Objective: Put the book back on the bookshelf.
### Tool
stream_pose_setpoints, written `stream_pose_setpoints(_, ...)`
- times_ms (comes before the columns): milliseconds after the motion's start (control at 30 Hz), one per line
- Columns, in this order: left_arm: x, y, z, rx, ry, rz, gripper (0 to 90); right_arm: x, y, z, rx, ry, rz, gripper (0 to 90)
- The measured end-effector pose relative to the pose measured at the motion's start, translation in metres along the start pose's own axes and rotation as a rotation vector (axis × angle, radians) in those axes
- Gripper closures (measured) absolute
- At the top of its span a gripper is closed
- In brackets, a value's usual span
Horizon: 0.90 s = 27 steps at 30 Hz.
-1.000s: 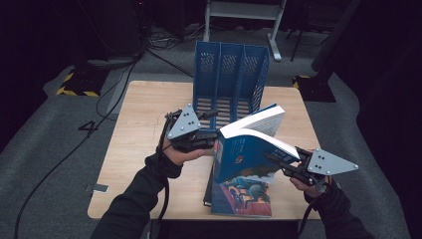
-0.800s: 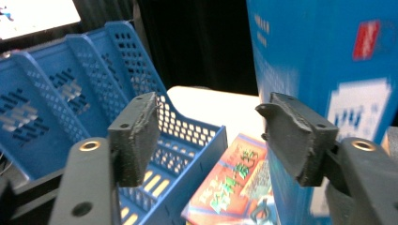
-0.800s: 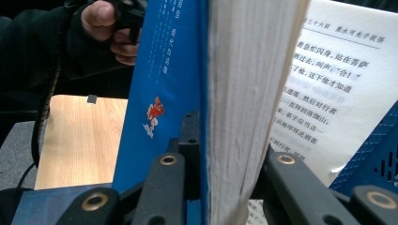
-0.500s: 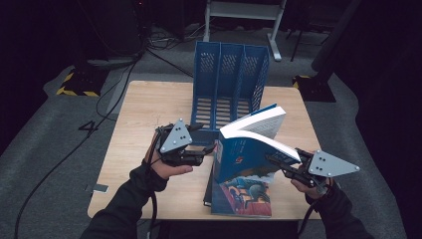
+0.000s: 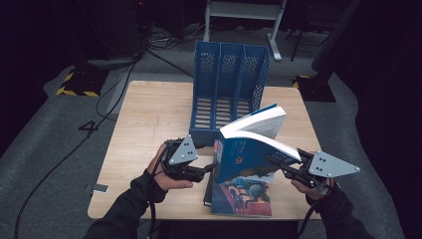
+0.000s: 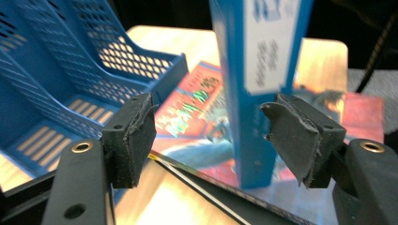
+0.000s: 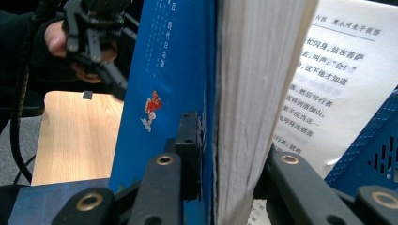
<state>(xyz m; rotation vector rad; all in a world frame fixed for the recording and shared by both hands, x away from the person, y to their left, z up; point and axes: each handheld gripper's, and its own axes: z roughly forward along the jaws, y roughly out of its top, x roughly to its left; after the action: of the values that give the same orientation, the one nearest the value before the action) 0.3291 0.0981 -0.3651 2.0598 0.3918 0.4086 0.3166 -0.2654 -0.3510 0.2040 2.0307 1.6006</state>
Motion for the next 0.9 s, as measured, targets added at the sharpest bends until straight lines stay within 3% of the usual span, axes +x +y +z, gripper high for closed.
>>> stream_pose_setpoints(167,-0.006,-0.012,0.016,0.009,-0.058,-0.024,33.3,0.000,-0.002,-0.001,-0.001,-0.012,0.005,71.1)
stream_pose_setpoints(300,-0.008,-0.015,0.028,-0.045,-0.072,-0.039,39.7,-0.001,-0.005,-0.004,0.004,-0.014,0.015,70.4)
stream_pose_setpoints(667,-0.010,-0.001,0.048,-0.138,-0.110,-0.058,47.0,-0.003,-0.012,-0.008,0.011,-0.032,0.025,67.8)
stream_pose_setpoints(900,-0.010,0.014,0.052,-0.184,-0.124,-0.034,49.6,-0.006,-0.018,-0.009,0.024,-0.050,0.030,63.9)
